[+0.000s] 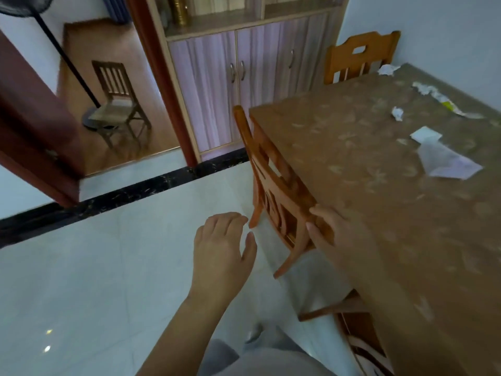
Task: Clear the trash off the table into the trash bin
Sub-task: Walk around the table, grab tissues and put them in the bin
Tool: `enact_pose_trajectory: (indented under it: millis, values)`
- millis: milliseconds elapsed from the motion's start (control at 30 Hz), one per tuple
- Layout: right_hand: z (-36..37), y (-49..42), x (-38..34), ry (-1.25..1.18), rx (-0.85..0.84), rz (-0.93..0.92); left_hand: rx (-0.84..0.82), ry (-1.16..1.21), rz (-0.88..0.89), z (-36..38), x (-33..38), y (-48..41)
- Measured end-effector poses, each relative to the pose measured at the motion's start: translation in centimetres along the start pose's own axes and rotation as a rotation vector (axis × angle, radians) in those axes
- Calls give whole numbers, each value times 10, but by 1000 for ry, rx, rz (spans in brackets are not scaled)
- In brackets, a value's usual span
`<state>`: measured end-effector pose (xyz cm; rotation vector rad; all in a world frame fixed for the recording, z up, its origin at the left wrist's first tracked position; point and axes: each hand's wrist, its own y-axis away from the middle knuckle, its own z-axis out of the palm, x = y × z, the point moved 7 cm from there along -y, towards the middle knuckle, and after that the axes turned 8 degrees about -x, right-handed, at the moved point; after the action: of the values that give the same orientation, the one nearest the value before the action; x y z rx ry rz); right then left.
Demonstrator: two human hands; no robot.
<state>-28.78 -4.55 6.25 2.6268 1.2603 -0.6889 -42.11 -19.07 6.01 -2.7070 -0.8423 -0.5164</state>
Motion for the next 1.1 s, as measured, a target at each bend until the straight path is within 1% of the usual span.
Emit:
enact_pose_trajectory:
  millis: [100, 233, 333, 467, 567, 700, 800, 933, 1100]
  values:
    - [1, -28, 10, -9, 17, 68, 9, 23, 33, 6, -5, -41]
    - [3, -67, 18, 6, 37, 131, 9, 46, 135, 12, -11, -108]
    - [6, -106, 16, 19, 68, 177, 7, 40, 178, 16, -25, -160]
    - [18, -179, 7, 33, 92, 225, -33, 72, 259, 20, -63, -234]
    - [30, -247, -13, 51, 122, 255, -78, 109, 324, 11, -105, -294]
    - [49, -339, -53, 46, 107, 257, -57, 136, 386, -10, -157, -374]
    - [62, -404, -69, 14, 106, 270, -58, 103, 380, -11, -188, -432]
    - [79, -464, -69, -16, 95, 296, -125, 124, 316, 2, -221, -492]
    - [94, -535, -30, -17, 107, 364, -156, 86, 398, 18, -232, -577]
